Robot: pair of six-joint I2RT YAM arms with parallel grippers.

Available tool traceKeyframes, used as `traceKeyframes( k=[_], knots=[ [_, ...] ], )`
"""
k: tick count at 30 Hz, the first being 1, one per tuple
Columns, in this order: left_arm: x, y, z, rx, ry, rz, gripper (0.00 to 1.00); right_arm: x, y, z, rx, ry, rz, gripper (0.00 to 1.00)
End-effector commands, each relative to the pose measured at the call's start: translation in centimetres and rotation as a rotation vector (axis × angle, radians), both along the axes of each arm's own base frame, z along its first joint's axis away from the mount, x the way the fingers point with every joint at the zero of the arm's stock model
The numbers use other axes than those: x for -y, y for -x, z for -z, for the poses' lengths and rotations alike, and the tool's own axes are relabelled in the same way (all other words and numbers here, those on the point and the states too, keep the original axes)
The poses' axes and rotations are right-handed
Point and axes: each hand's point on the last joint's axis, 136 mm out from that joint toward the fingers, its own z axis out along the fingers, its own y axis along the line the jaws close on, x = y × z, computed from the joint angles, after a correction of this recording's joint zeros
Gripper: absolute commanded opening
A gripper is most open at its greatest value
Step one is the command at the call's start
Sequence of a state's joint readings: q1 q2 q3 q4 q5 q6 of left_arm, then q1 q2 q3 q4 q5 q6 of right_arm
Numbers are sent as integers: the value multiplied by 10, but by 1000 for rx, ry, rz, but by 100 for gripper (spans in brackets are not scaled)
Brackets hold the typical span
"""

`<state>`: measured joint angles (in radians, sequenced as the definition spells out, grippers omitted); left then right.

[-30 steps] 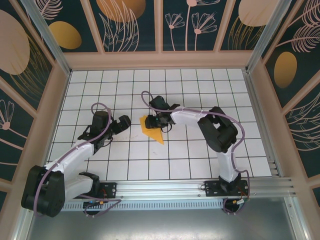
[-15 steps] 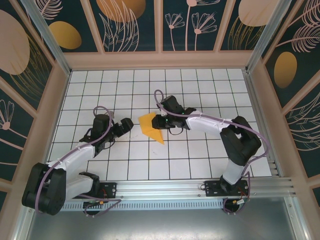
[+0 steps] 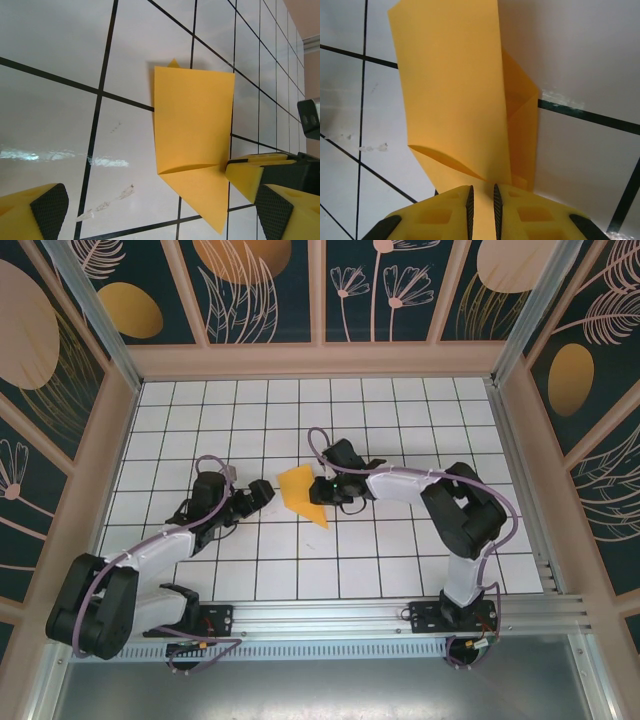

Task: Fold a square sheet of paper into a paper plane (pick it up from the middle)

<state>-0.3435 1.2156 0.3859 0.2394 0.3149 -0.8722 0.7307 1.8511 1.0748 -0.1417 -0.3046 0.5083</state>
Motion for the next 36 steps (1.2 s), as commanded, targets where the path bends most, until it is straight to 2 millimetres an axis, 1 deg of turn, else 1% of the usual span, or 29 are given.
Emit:
traceKeyframes(
  k=[1,7,13,16,20,25,27,31,36],
  knots=[
    [15,-2,-8,25,49,33,97,5,-5,12,-3,7,38,22],
    [37,1,-7,17,101,68,94,17,-3,31,-56,15,76,21],
    [62,5,-9,5,174,114,88,27,1,38,-117,-35,123,21],
    [72,4,-5,-15,193,123,84,28,3,39,-143,-63,133,21],
    [82,2,3,-54,202,125,72,30,4,41,-155,-69,139,21],
    [87,-3,11,-83,195,118,62,32,5,43,-159,-72,142,21],
    [88,-5,13,-89,188,111,59,32,6,44,-161,-73,141,21],
    [87,-7,20,-112,171,98,58,33,7,44,-161,-71,141,21],
    [87,-10,24,-126,156,90,62,33,7,45,-160,-73,141,21]
  ],
)
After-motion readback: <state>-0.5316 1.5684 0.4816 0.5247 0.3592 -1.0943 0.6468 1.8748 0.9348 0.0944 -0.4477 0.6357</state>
